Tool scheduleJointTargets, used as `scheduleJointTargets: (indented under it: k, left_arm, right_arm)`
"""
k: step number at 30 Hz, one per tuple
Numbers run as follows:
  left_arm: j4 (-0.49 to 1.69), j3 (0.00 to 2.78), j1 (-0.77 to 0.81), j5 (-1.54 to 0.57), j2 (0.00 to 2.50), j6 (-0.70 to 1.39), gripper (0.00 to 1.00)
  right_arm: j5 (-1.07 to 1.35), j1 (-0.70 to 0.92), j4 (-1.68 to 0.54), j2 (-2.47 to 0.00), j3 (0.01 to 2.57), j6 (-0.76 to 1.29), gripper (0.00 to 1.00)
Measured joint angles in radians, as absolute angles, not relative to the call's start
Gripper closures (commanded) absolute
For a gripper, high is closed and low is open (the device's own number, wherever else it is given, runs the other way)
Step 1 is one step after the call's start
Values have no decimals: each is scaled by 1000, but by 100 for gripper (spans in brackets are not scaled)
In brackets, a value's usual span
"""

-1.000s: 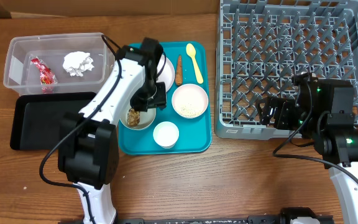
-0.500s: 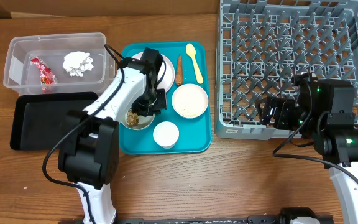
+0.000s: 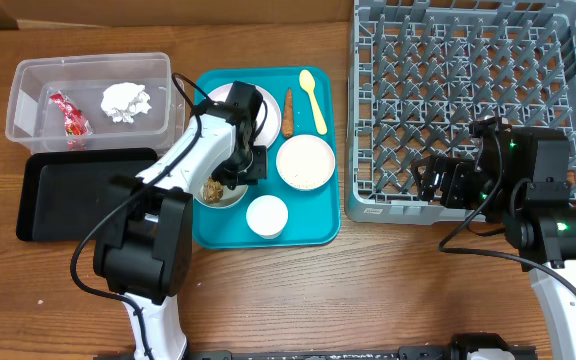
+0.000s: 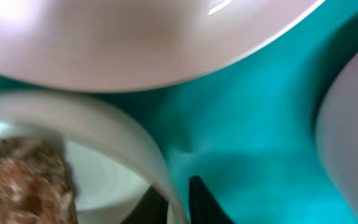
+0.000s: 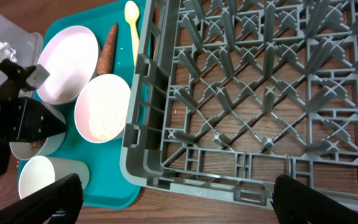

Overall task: Sort waste into correct bins and load items into the dishwasher
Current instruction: 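Lift the scrap bowl left over the black tray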

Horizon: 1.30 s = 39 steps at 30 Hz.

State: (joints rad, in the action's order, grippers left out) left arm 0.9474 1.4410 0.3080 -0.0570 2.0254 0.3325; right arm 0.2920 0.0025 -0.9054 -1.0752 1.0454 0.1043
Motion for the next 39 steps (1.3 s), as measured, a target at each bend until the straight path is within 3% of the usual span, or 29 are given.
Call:
scheduleJointTargets:
  k: [9,26,39]
  left_arm:
    - [982,1455,308,-24,2011,329,96]
    - [1674,2141,255,-148,2016,292,96]
    - [1661,1923,-67,-201,1806,123,96]
  right_arm:
    - [292,2,-902,-1076,1045,104,0]
    - [292,2,-897,-1076,1045,105,0]
    - [300,2,-892,-1076,1045,104,0]
